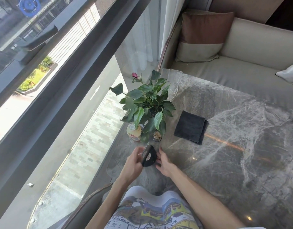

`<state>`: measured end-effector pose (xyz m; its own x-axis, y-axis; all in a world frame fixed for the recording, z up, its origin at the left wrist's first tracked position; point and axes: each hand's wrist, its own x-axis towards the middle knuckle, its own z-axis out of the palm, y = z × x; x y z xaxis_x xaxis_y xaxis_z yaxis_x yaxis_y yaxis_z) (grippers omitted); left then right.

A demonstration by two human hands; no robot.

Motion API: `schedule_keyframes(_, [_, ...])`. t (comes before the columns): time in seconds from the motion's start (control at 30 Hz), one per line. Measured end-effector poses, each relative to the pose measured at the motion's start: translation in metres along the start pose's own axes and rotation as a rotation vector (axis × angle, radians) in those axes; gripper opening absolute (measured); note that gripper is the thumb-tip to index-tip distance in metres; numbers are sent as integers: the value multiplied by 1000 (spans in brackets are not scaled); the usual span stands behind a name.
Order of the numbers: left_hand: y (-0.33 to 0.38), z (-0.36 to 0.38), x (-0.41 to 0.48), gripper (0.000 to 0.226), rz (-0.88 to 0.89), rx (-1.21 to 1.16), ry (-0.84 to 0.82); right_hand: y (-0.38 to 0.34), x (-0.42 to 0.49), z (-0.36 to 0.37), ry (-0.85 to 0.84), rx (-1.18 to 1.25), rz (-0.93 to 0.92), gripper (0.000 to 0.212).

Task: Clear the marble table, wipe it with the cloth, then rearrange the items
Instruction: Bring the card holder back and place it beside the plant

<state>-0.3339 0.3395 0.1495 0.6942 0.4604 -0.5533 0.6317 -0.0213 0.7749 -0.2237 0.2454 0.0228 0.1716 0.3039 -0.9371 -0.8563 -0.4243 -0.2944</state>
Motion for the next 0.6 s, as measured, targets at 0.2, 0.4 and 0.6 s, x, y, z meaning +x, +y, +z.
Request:
schedule_keyframes(0.2, [5,3,0,55,-25,94,-9,2,0,-1,-18,0,-11,64])
schedule_keyframes(0.4, [13,10,0,43,22,219,70,-3,-22,-37,10,-107,-113,79])
schedule_keyframes(0.6, [48,39,-5,38,542,568,262,-7,-104,-131,305,-566,-566,63])
